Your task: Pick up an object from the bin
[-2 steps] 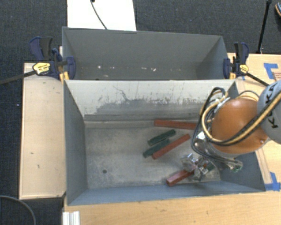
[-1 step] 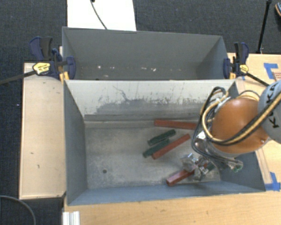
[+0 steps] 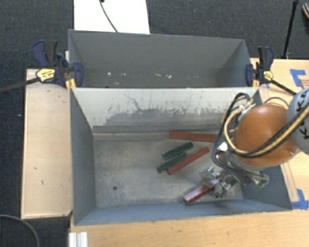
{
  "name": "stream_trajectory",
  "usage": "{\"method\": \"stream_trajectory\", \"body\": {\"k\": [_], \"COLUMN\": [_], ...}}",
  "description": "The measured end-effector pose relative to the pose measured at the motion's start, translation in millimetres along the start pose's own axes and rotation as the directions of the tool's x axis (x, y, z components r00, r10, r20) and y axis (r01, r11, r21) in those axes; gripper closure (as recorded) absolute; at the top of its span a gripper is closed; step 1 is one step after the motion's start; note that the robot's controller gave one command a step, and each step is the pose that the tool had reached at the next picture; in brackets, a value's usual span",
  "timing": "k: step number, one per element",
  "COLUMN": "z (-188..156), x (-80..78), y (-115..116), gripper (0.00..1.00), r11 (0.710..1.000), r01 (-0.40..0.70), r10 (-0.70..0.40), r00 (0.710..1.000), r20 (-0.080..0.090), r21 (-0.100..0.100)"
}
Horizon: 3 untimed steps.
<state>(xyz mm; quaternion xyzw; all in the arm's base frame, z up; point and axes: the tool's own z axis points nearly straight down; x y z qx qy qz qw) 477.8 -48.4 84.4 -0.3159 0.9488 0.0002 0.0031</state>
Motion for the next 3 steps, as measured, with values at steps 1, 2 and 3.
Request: {"method": "stream_trajectory", "body": {"k": [1,2,3], "z": [-10.1,-17.6,-22.5], "x": [-0.4,-0.3,-0.8], "y": [-0.2,0.0,-0.2], "gripper": [1.0,1.0,1.0], "r11": [1.0,1.0,1.0], "r01": [0.0,-0.002,-0.004], "r10": [0.0,0.002,0.004], "r00": [1.0,1.0,1.0], "r20": [-0.001,-0.002,-0.002], "r21": [0.001,0.0,0.0]}}
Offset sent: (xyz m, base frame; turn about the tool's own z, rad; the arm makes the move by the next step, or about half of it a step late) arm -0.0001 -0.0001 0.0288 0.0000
